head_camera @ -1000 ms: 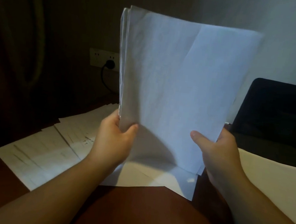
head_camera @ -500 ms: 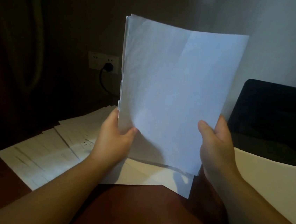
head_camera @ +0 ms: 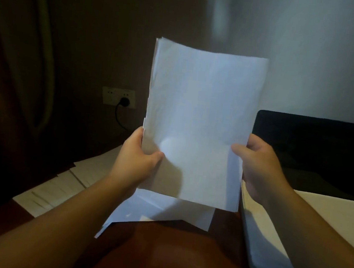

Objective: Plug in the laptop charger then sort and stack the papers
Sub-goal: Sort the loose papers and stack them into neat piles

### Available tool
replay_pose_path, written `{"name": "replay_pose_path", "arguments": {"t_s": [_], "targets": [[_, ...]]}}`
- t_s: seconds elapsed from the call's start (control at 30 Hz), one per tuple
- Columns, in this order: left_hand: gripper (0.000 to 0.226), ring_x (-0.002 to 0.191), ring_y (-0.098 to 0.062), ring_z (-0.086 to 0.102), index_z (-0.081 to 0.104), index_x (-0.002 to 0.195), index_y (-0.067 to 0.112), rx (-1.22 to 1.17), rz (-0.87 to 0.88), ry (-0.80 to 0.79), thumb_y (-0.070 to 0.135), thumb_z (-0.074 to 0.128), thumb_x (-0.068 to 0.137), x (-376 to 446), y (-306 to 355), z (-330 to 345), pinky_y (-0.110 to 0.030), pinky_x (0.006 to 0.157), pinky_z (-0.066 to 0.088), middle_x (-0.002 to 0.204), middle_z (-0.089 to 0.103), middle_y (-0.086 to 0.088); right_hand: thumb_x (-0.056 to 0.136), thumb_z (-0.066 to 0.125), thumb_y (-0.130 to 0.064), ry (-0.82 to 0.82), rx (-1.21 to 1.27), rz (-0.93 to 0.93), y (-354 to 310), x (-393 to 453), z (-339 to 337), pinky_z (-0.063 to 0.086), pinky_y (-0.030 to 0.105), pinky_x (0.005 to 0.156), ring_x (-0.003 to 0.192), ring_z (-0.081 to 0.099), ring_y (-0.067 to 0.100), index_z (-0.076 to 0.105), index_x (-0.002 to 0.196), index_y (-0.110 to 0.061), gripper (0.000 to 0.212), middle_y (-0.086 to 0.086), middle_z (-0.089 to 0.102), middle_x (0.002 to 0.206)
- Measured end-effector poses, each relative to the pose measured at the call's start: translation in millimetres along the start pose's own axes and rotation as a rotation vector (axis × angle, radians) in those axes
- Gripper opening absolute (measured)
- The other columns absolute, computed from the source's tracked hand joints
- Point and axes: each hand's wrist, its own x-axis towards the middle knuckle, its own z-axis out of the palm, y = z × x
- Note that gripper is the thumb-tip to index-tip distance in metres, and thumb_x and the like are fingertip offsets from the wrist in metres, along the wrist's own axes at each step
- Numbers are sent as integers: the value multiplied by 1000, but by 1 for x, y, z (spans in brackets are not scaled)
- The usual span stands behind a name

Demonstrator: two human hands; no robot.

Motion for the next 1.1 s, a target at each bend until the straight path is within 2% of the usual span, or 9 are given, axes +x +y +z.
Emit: {"name": "replay_pose_path", "arguments": {"t_s": [0.07, 0.2, 0.37, 0.47, 0.63, 0.7, 0.8, 0.9, 1.1], "targets": [[42, 101, -17, 59, 49, 117, 39, 30, -27, -42, 16, 72, 90, -2, 10, 3, -47, 85, 53, 110, 60, 13, 99, 57, -14, -19, -58, 3, -8, -9, -14, 59, 33, 70, 89, 70, 16, 67, 110, -24, 18, -8, 73, 103], [45, 101, -17, 57, 48, 119, 38, 113, -61, -162, 15, 73, 89, -10, 25, 18, -49, 89, 51, 109, 57, 15, 98, 56, -9, -15, -117, 47, -11, -33, -48, 61, 40, 67, 82, 73, 18, 68, 109, -23, 22, -7, 75, 99], [54, 102, -22, 61, 46, 126, 33, 156, -118, -264, 15, 77, 86, -25, 37, 45, -35, 79, 55, 112, 59, 5, 98, 55, -6, 114, -9, 184, -5, -64, -92, 56, 38, 70, 93, 70, 27, 66, 113, -18, 21, 1, 73, 105], [57, 101, -29, 63, 46, 128, 30, 28, -208, -266, 7, 76, 85, -36, 44, 64, -37, 74, 60, 114, 59, -4, 95, 56, 0, 233, 80, 236, 1, -81, -119, 58, 43, 77, 94, 70, 29, 66, 110, -15, 23, 5, 73, 106], [55, 89, -28, 69, 43, 136, 26, -265, -380, -248, 5, 69, 91, -67, 53, 105, -32, 61, 60, 122, 59, -10, 96, 49, 4, 413, 281, 290, 7, -106, -144, 55, 37, 68, 94, 68, 29, 65, 105, -14, 25, 8, 72, 107], [60, 88, -29, 71, 38, 139, 29, -317, -436, -282, 6, 67, 92, -84, 56, 125, -35, 63, 62, 122, 58, -11, 96, 50, 6, 494, 351, 305, 5, -117, -148, 54, 36, 66, 93, 66, 27, 63, 104, -14, 25, 8, 70, 105], [66, 86, -28, 71, 29, 146, 34, -358, -456, -366, 15, 66, 95, -108, 55, 147, -33, 64, 62, 113, 56, -6, 96, 50, 7, 573, 415, 299, 8, -129, -151, 53, 36, 61, 91, 65, 27, 61, 110, -11, 25, 11, 68, 107], [62, 80, -25, 70, 34, 147, 27, -312, -402, -478, 17, 66, 95, -121, 53, 159, -29, 57, 59, 94, 57, 4, 97, 50, 3, 616, 437, 303, 13, -136, -147, 52, 37, 61, 92, 64, 27, 56, 118, -9, 25, 14, 65, 113], [33, 75, -17, 68, 53, 128, 23, -136, -332, -518, 23, 63, 96, -130, 49, 157, -24, 57, 56, 99, 65, 2, 99, 53, -6, 633, 464, 380, 10, -141, -124, 57, 41, 62, 85, 59, 27, 37, 143, -17, 48, 9, 55, 109]]}}
